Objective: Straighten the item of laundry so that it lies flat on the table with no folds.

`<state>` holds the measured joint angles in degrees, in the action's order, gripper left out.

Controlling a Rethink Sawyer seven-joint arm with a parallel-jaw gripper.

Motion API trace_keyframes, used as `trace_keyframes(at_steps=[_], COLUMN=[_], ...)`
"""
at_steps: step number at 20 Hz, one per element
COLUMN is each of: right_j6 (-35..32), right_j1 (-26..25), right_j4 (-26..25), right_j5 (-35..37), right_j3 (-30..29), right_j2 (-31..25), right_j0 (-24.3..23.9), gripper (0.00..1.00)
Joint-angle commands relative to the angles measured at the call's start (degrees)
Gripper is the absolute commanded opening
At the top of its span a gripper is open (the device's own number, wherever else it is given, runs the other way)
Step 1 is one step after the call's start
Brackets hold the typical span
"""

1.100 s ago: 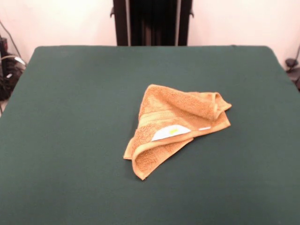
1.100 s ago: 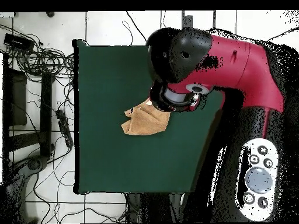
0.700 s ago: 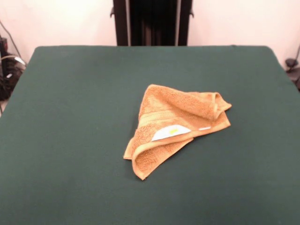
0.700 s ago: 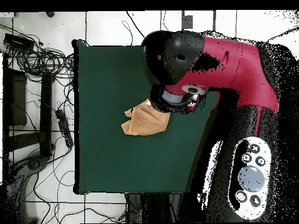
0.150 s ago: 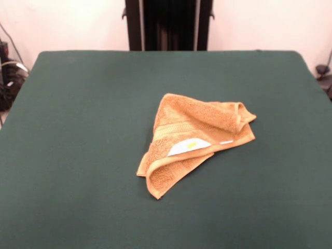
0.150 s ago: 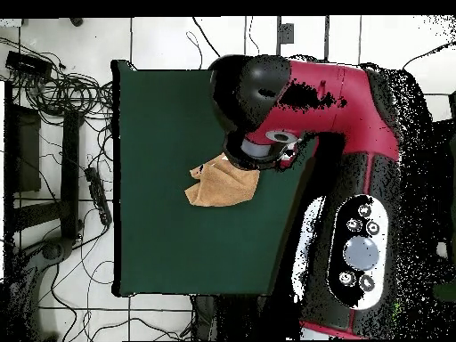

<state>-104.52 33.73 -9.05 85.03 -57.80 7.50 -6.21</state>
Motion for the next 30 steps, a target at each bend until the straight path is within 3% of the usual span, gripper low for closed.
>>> trace_keyframes(at_steps=[1,30], right_j6=[6.96,2.36], right_j1=[-3.23,-11.91], right_j4=[-1.68,-1.56], right_j5=[-5.71,-14.88], right_j3=[-8.77,-4.73], right_j2=[-7.70,-8.09], right_j0=[1.38,2.84], gripper=[1.00,1.00])
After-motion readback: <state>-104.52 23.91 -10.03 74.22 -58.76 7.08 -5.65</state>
